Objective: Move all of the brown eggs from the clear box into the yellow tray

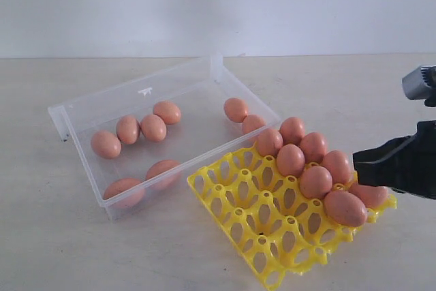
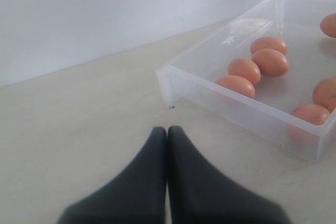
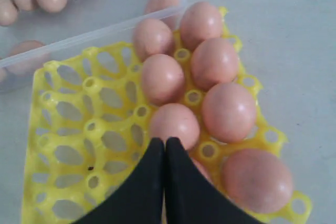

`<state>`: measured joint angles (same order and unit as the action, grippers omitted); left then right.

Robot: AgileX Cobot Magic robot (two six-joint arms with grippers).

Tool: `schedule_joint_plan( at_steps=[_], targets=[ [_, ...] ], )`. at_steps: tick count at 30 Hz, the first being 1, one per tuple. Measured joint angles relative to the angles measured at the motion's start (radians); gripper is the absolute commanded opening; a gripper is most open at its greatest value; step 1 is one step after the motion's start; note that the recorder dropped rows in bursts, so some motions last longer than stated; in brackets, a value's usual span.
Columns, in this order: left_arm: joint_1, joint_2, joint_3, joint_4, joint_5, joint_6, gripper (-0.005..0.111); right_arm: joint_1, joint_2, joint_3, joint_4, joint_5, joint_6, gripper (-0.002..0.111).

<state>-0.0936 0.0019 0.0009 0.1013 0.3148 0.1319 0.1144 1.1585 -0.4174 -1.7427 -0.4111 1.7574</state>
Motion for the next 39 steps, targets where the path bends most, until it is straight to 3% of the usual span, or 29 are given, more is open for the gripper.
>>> schedule_joint_plan(
  at_steps=[3,6,7,9,10,11,14,19,25,39],
  targets=[
    [0.0,0.0,0.0,0.0,0.0,0.0,-0.004,0.049,0.0,-0.026,-0.002,0.142,-0.077,-0.001],
    [0.0,0.0,0.0,0.0,0.0,0.0,-0.004,0.177,0.006,-0.115,0.027,0.632,-0.289,-0.001],
    [0.0,0.0,0.0,0.0,0.0,0.0,-0.004,0.193,0.017,-0.153,0.142,0.75,-0.402,-0.001],
    [0.0,0.0,0.0,0.0,0.0,0.0,-0.004,0.193,0.075,-0.304,0.64,0.945,-0.965,-0.001],
    [0.0,0.0,0.0,0.0,0.0,0.0,-0.004,0.184,0.121,-0.408,1.018,1.069,-1.303,-0.001],
    [0.0,0.0,0.0,0.0,0.0,0.0,-0.004,0.179,0.177,-0.488,1.279,1.201,-1.579,-0.001],
    [0.0,0.0,0.0,0.0,0.0,0.0,-0.004,0.176,0.291,-0.664,1.71,1.429,-1.87,-0.001],
    [0.0,0.0,0.0,0.0,0.0,0.0,-0.004,0.176,0.467,-0.857,1.941,1.594,-1.986,-0.001],
    [0.0,0.0,0.0,0.0,0.0,0.0,-0.004,0.176,0.608,-0.877,1.968,1.623,-2.001,-0.001],
    [0.0,0.0,0.0,0.0,0.0,0.0,-0.004,0.176,0.698,-0.877,1.973,1.629,-2.003,-0.001]
  ],
)
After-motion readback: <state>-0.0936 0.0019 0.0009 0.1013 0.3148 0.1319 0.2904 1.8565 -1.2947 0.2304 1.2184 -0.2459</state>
